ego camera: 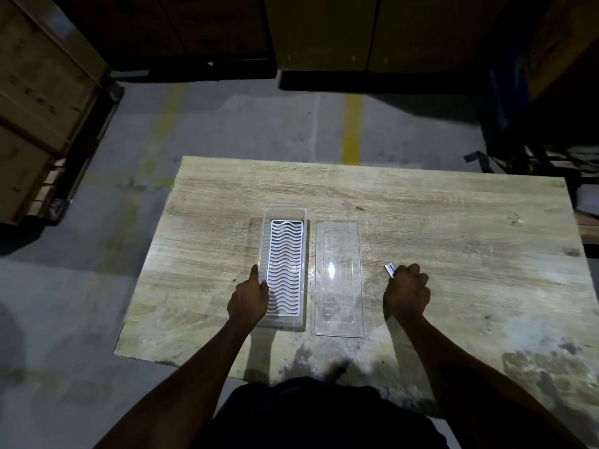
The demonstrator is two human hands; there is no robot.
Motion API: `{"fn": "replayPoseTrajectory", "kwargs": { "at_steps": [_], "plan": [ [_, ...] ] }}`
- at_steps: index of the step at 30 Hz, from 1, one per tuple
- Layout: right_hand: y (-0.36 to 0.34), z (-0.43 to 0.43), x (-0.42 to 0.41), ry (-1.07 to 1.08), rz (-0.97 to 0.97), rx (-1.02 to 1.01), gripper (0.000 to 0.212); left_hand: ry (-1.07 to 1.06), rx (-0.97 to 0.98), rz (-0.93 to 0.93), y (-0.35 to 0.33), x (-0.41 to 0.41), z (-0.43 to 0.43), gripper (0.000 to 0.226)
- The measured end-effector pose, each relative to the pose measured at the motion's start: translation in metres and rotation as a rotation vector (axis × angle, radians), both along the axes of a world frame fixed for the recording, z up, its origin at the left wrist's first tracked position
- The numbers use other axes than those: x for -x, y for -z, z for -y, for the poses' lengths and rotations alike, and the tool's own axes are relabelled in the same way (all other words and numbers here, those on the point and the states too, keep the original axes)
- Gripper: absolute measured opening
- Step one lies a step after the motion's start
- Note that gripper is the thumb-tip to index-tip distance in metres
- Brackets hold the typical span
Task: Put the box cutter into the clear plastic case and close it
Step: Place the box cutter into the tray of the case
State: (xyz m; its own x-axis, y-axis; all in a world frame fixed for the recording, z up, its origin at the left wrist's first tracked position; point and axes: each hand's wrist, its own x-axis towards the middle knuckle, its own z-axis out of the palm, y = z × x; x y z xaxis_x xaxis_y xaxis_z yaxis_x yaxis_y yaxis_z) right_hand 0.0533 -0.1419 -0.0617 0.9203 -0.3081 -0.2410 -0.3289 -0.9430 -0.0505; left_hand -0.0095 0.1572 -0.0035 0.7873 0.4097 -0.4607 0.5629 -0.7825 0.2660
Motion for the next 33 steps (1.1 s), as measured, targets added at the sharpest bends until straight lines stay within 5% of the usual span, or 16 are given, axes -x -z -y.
{"fn": "replayPoseTrajectory", "kwargs": {
  "at_steps": [9, 15, 23, 33],
  "plan": [
    [-0.012, -0.014, -0.002, 0.126, -0.041, 0.0, 0.018, -0.014, 0.065, 0.01, 0.004, 0.0, -0.006, 0.056],
    [-0.055, -0.052, 0.0, 0.265, 0.088, -0.373, 0.01, -0.037, 0.222, 0.035, 0.014, 0.002, -0.02, 0.048],
    [-0.104, -0.138, 0.0, 0.239, 0.149, -0.568, 0.007, -0.01, 0.408, 0.033, 0.023, -0.002, -0.04, 0.025],
    [-0.064, -0.22, -0.002, 0.222, -0.036, -0.518, 0.018, 0.053, 0.486, -0.05, 0.012, -0.014, -0.053, 0.009]
  ]
}}
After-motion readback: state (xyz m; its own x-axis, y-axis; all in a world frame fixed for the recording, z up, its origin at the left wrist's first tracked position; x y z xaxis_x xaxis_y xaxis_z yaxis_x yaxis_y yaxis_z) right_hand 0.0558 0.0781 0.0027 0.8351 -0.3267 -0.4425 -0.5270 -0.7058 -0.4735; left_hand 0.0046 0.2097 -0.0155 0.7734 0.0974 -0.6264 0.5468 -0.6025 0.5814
